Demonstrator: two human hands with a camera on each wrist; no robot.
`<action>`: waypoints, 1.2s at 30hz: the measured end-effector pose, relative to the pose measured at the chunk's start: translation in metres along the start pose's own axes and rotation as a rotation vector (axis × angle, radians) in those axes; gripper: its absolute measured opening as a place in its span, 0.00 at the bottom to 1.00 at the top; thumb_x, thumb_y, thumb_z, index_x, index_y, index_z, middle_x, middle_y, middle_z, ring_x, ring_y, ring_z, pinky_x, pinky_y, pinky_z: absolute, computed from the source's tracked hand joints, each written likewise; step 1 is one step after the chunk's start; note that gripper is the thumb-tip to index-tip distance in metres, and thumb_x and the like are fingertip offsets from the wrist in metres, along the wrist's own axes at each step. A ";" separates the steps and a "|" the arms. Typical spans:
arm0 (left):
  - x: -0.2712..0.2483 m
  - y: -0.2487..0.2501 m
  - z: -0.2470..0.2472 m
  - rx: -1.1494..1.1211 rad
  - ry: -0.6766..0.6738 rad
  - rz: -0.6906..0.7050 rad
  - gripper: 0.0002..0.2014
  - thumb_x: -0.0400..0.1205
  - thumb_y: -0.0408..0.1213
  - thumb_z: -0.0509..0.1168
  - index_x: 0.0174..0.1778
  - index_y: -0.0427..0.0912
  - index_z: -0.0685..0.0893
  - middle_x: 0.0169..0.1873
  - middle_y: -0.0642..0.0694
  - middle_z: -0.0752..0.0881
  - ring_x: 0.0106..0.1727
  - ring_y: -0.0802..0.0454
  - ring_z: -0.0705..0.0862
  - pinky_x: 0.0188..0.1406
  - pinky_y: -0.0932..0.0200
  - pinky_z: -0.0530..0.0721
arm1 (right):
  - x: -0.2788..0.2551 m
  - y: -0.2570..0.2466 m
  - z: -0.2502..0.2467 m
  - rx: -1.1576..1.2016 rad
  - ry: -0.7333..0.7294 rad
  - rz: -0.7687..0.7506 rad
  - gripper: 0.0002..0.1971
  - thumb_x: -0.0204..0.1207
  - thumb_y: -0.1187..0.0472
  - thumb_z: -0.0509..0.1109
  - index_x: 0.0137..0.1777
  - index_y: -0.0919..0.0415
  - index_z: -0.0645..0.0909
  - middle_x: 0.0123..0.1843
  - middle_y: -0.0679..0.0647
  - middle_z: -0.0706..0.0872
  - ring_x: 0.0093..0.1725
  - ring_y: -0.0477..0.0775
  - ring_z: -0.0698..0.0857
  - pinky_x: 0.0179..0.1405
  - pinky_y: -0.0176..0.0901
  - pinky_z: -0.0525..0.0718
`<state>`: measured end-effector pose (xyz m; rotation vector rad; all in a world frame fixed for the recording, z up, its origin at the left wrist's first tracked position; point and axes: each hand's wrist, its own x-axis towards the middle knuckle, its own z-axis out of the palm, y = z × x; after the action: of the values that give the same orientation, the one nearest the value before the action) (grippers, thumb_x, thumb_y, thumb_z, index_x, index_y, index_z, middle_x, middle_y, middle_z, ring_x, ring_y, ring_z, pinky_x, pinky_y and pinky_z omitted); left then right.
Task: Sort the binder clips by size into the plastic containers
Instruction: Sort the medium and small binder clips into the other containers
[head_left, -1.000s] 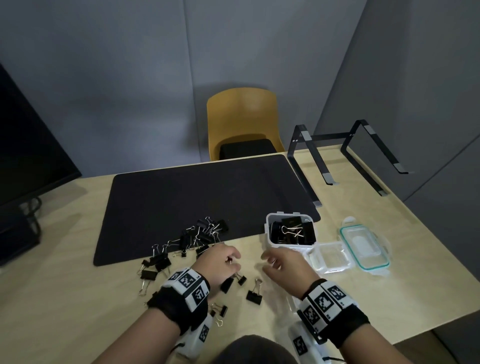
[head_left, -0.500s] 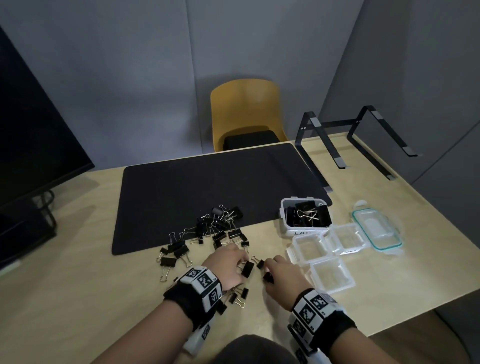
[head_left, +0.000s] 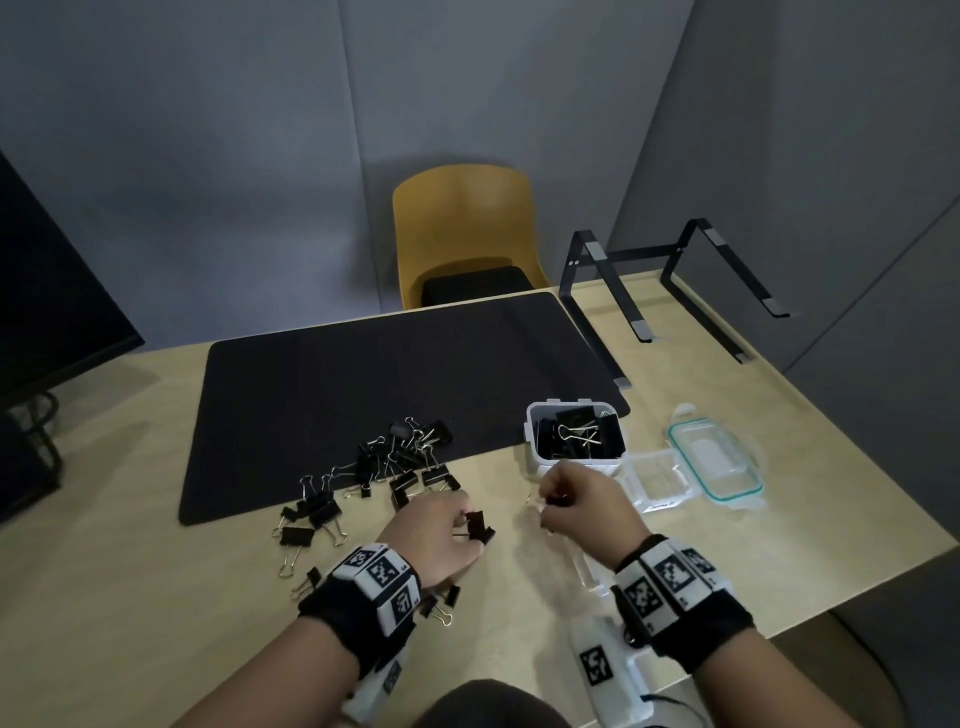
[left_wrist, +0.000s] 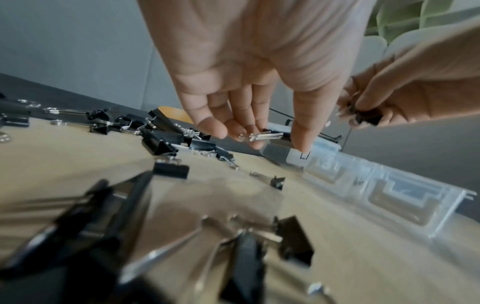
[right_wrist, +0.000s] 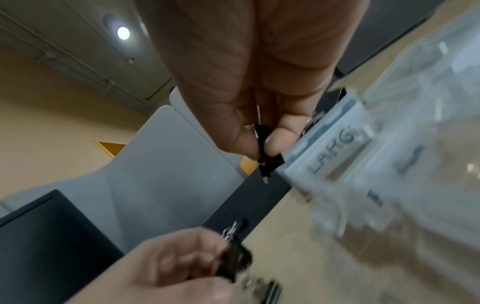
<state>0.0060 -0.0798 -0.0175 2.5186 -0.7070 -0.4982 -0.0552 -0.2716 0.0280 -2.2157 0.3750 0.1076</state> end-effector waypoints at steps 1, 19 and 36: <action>0.000 0.004 -0.002 -0.032 0.023 -0.004 0.09 0.75 0.50 0.68 0.45 0.50 0.80 0.41 0.58 0.80 0.46 0.59 0.78 0.44 0.65 0.76 | 0.004 0.004 -0.010 -0.007 0.039 0.012 0.12 0.66 0.70 0.72 0.34 0.51 0.76 0.34 0.48 0.83 0.35 0.50 0.83 0.39 0.40 0.82; 0.013 0.065 0.004 -0.219 0.158 -0.101 0.15 0.74 0.41 0.69 0.57 0.48 0.81 0.50 0.56 0.77 0.56 0.57 0.76 0.56 0.63 0.72 | 0.039 0.041 -0.042 -0.682 -0.337 -0.149 0.18 0.76 0.70 0.59 0.63 0.55 0.80 0.60 0.58 0.84 0.58 0.59 0.83 0.54 0.40 0.78; 0.039 0.107 0.039 -0.255 0.158 -0.100 0.19 0.77 0.41 0.70 0.65 0.55 0.80 0.56 0.57 0.79 0.60 0.58 0.76 0.61 0.62 0.74 | 0.018 0.085 -0.097 -0.362 -0.148 -0.184 0.13 0.74 0.65 0.65 0.57 0.55 0.83 0.53 0.51 0.84 0.45 0.47 0.79 0.50 0.36 0.75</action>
<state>-0.0223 -0.1957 -0.0006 2.3288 -0.4310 -0.3908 -0.0693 -0.4003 0.0208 -2.5678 0.0705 0.2551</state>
